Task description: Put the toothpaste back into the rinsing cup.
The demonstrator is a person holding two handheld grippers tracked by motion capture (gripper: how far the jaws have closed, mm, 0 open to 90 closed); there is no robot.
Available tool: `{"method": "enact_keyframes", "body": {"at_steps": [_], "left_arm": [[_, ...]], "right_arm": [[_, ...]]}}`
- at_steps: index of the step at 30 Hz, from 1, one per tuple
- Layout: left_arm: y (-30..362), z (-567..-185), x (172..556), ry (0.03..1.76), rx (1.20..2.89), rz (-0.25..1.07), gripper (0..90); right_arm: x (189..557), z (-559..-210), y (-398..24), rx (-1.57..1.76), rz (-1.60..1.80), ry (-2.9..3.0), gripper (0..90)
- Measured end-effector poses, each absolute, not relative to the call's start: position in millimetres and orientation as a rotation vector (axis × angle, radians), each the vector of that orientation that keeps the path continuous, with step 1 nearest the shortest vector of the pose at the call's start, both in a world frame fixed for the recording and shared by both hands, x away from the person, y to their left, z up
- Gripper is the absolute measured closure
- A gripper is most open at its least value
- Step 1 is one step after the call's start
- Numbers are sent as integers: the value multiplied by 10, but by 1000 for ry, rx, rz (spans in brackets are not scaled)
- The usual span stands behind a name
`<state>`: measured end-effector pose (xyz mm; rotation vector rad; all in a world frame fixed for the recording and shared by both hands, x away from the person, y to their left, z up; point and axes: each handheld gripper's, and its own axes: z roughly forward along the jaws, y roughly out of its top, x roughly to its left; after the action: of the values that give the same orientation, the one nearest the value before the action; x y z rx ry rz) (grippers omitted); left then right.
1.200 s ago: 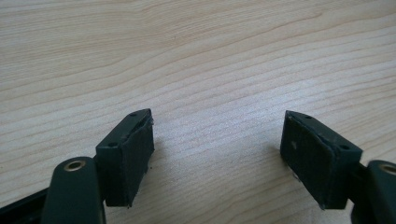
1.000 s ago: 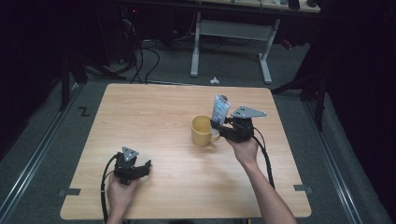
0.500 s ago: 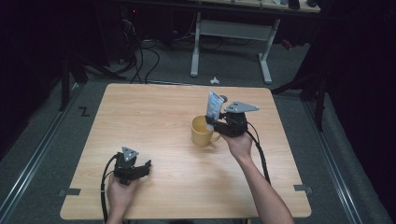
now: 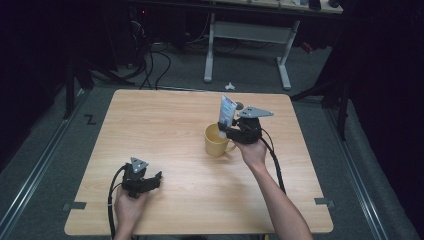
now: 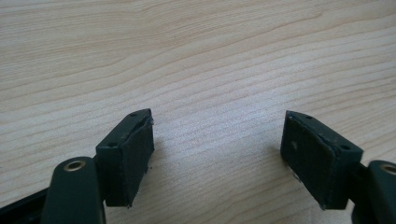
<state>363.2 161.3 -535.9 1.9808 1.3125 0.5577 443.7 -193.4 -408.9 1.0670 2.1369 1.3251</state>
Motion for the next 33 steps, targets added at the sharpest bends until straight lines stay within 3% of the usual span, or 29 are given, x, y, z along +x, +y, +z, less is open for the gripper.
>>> {"method": "enact_keyframes", "body": {"at_steps": [33], "left_arm": [[1617,-5359,3632,1313,1978,556,259]], "right_arm": [[4590,-4343,-1773,1095,1254,2201,605]]}}
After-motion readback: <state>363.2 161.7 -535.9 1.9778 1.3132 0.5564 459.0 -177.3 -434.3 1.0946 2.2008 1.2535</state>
